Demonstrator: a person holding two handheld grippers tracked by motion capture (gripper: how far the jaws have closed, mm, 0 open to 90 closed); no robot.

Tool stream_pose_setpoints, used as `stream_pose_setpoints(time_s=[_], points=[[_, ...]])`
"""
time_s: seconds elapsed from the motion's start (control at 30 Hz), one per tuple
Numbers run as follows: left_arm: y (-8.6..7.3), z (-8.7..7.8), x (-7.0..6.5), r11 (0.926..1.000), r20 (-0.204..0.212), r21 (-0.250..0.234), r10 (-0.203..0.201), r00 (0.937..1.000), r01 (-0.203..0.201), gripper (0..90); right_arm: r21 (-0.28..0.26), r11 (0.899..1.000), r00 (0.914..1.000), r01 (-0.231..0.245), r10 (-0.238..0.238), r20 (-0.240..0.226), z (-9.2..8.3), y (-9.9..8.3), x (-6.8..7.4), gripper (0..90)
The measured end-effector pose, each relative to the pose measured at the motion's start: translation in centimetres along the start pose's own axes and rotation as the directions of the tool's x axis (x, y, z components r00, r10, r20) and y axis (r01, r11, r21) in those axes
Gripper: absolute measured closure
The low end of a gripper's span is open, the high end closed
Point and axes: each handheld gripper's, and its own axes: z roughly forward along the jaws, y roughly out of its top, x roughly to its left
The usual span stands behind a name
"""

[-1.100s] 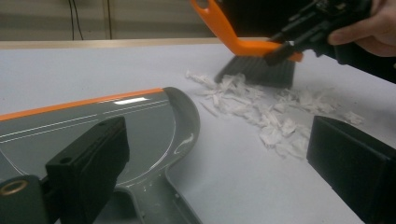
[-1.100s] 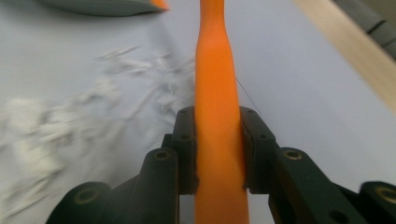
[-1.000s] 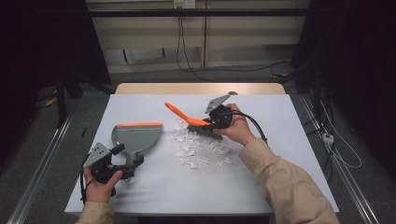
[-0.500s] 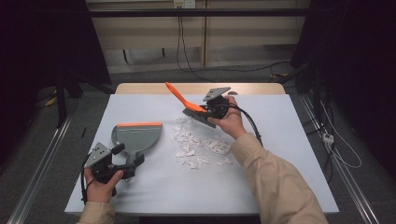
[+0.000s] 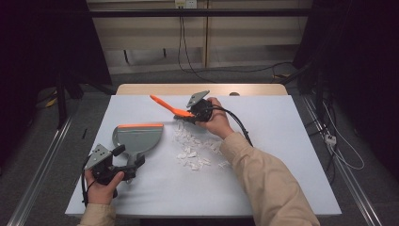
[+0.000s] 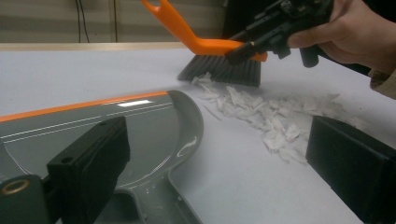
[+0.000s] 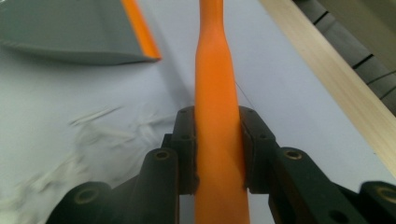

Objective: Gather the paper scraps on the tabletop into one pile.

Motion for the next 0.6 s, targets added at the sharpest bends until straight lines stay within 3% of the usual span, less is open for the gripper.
stream_pose_setpoints(time_s=[0.1,0.2,0.3,0.47,0.6], points=[[0.0,0.1,0.0,1.0,0.011,0.002,0.002,0.9999,-0.002,5.9,0.003,1.0,0.9975,0.024,-0.024,-0.067,-1.0,-0.2,1.1,71.2],[0.0,0.1,0.1,1.0,0.016,0.003,0.002,0.9999,-0.002,5.9,0.019,0.997,0.9903,0.079,-0.076,-0.116,-2.4,-0.6,2.6,71.2],[0.2,0.0,-0.1,1.0,0.013,-0.002,0.003,0.9999,-0.003,5.9,0.008,0.995,0.9811,0.096,-0.094,-0.169,-4.1,-0.9,3.5,71.3],[0.4,0.1,-0.5,0.9998,0.015,-0.01,0.016,0.9998,-0.015,5.9,-0.066,0.997,0.9916,0.046,-0.054,-0.118,-6.6,-1.1,3.5,71.3],[0.4,0.2,-0.5,0.9998,0.019,-0.005,0.019,0.9996,-0.019,5.9,-0.09,0.996,0.9973,0.012,-0.018,-0.071,-7.0,-1.1,2.8,71.3]])
